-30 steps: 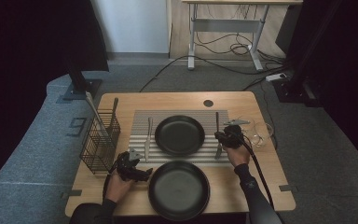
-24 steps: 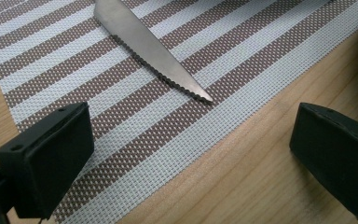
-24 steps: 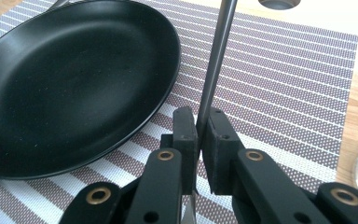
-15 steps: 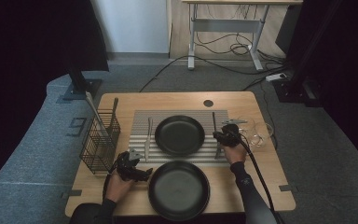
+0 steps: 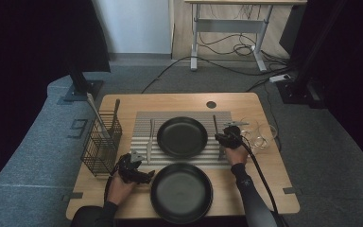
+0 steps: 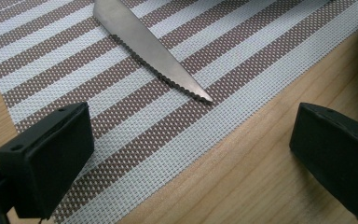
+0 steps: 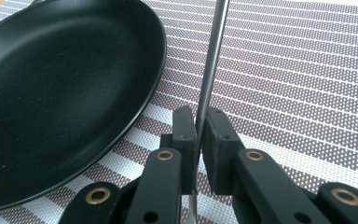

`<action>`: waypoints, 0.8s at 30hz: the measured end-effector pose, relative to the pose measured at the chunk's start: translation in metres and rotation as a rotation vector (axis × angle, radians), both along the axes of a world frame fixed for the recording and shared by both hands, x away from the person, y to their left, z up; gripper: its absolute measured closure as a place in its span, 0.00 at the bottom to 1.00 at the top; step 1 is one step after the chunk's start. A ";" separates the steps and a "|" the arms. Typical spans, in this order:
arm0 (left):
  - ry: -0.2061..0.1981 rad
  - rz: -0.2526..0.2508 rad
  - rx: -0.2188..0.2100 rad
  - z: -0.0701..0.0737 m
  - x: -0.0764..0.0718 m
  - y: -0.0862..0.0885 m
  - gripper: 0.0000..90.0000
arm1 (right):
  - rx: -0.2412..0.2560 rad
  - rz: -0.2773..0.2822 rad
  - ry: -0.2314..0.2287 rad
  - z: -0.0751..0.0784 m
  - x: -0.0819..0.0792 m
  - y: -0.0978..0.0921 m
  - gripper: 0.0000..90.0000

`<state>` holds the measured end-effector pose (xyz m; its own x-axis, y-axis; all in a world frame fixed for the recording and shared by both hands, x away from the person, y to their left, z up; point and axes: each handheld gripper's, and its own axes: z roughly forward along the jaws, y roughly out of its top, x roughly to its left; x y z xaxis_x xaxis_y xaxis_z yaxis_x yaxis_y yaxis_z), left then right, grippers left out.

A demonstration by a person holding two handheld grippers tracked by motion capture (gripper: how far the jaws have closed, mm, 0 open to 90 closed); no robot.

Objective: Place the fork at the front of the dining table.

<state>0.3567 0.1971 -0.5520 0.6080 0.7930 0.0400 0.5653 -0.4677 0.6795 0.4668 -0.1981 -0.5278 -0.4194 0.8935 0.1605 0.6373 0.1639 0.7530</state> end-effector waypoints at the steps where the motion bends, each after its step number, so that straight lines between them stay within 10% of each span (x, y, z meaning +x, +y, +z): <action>1: 0.000 -0.001 0.000 0.000 0.000 0.000 0.00 | 0.003 -0.002 0.003 -0.001 0.001 0.000 0.93; 24: 0.003 0.000 -0.001 0.000 0.000 0.001 0.00 | -0.003 -0.023 0.039 -0.020 0.009 0.004 0.95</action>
<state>0.3569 0.1977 -0.5520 0.6083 0.7929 0.0371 0.5672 -0.4668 0.6785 0.4754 -0.1942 -0.5475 -0.3926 0.9032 0.1735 0.6700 0.1516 0.7267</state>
